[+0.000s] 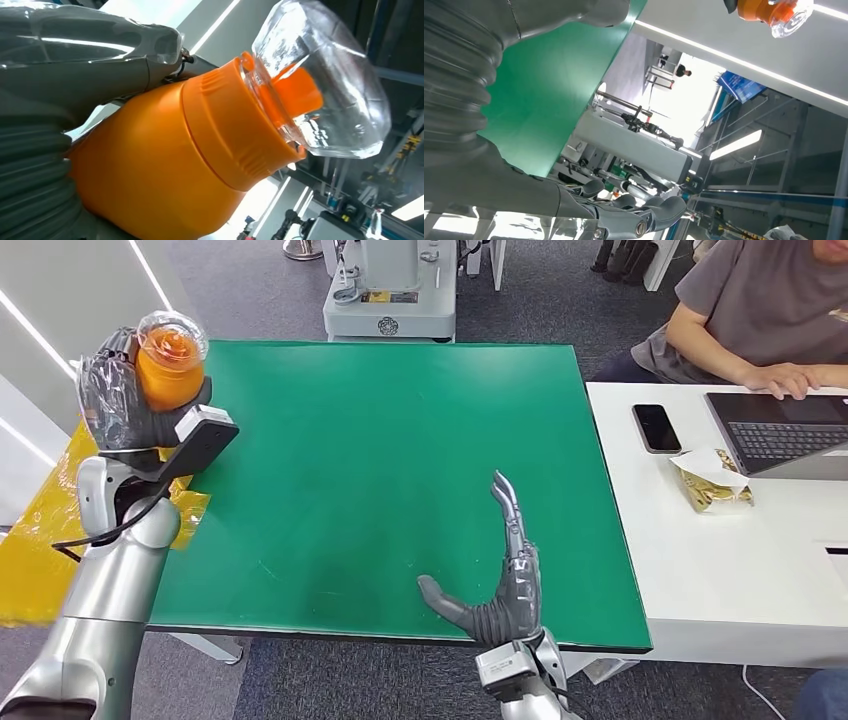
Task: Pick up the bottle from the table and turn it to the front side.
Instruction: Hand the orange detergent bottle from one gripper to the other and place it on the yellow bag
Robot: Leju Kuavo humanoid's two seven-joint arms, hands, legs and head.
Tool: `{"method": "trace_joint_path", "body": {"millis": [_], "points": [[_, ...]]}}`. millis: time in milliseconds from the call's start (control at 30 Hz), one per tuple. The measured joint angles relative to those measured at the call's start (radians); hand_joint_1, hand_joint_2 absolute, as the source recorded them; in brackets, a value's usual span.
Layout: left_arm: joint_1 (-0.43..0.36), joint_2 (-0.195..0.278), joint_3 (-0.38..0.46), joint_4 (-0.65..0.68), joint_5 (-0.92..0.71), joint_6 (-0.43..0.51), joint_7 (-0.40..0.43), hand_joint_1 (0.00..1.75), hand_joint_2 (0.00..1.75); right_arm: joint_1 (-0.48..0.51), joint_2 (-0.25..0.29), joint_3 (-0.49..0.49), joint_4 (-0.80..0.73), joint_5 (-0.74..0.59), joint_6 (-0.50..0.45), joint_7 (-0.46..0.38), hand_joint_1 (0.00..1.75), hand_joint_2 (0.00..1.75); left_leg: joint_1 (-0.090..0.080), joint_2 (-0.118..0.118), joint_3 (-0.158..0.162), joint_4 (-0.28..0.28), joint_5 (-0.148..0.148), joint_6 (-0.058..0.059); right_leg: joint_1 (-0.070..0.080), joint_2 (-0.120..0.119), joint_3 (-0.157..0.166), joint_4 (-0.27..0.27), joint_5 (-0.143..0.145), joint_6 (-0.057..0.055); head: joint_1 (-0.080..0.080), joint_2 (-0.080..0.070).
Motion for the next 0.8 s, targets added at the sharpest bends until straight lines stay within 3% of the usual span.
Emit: {"method": "trace_joint_path", "body": {"millis": [500, 700, 800], "points": [[-0.016, 0.040, -0.001, 0.037, -0.068, 0.002, 0.025, 1.75, 1.75, 0.003, 0.000, 0.005, -0.006, -0.004, 0.008, 0.004, 0.00, 1.75, 0.000, 0.001, 0.000, 0.000, 0.000, 0.000, 0.000, 0.001, 0.000, 0.000, 0.000, 0.000, 0.000, 0.000], [-0.038, 0.179, -0.005, 0.049, -0.388, 0.012, 0.151, 1.75, 1.75, 0.009, -0.012, 0.006, -0.046, -0.016, 0.071, 0.033, 0.00, 1.75, 0.001, 0.005, 0.000, -0.001, 0.000, 0.000, 0.000, 0.006, -0.003, 0.001, 0.000, -0.001, 0.000, 0.000], [-0.044, 0.231, -0.020, 0.059, -0.540, 0.000, 0.176, 1.75, 1.75, 0.012, -0.016, 0.006, -0.068, -0.015, 0.092, 0.039, 0.00, 1.75, 0.001, 0.003, 0.000, -0.001, 0.000, -0.001, 0.001, 0.004, -0.004, 0.001, -0.001, -0.002, 0.000, 0.000]]}}
